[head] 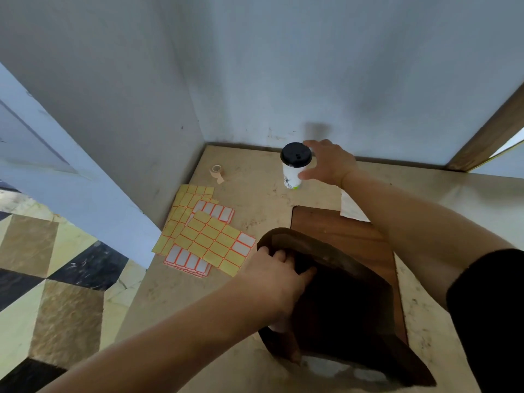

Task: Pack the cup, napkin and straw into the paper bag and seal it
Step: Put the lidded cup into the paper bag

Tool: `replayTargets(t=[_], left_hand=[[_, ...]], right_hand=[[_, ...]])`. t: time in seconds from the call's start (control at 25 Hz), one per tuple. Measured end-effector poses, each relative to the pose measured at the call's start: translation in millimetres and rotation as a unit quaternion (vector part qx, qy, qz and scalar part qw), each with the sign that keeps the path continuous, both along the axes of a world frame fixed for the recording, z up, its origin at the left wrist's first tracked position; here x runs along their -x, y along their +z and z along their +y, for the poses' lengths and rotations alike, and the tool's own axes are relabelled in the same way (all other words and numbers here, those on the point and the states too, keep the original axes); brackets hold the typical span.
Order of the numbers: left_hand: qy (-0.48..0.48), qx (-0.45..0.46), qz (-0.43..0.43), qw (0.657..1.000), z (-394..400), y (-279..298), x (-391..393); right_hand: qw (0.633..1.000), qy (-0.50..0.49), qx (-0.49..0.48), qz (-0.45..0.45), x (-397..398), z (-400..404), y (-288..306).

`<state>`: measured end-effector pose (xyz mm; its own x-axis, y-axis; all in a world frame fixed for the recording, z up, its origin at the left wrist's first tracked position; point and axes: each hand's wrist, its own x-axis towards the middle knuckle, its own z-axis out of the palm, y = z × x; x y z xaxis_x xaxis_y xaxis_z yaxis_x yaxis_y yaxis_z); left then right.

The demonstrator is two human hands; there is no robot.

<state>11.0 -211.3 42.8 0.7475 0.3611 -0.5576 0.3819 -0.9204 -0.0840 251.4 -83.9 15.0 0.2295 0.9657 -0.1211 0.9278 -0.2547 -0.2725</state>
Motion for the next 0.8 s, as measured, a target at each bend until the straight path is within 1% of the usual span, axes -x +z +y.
replayTargets(t=[0.2,0.48,0.6,0.72,0.8], left_hand=[[-0.005,0.002,-0.021,1.000,8,0,3],[-0.017,-0.009,-0.030,0.999,10,0,1],[-0.016,-0.009,-0.037,0.999,11,-1,1],[-0.015,-0.009,-0.034,0.999,14,-1,1],[-0.020,-0.014,-0.041,0.999,18,2,1]], right_hand=[[0.997,0.022,0.049,-0.062,-14,47,-37],[0.988,0.059,0.135,-0.053,-10,87,-60],[0.990,0.043,0.114,-0.074,-9,93,-64],[0.995,0.018,0.086,-0.052,-10,97,-67],[0.996,0.012,0.072,-0.054,-8,94,-68]])
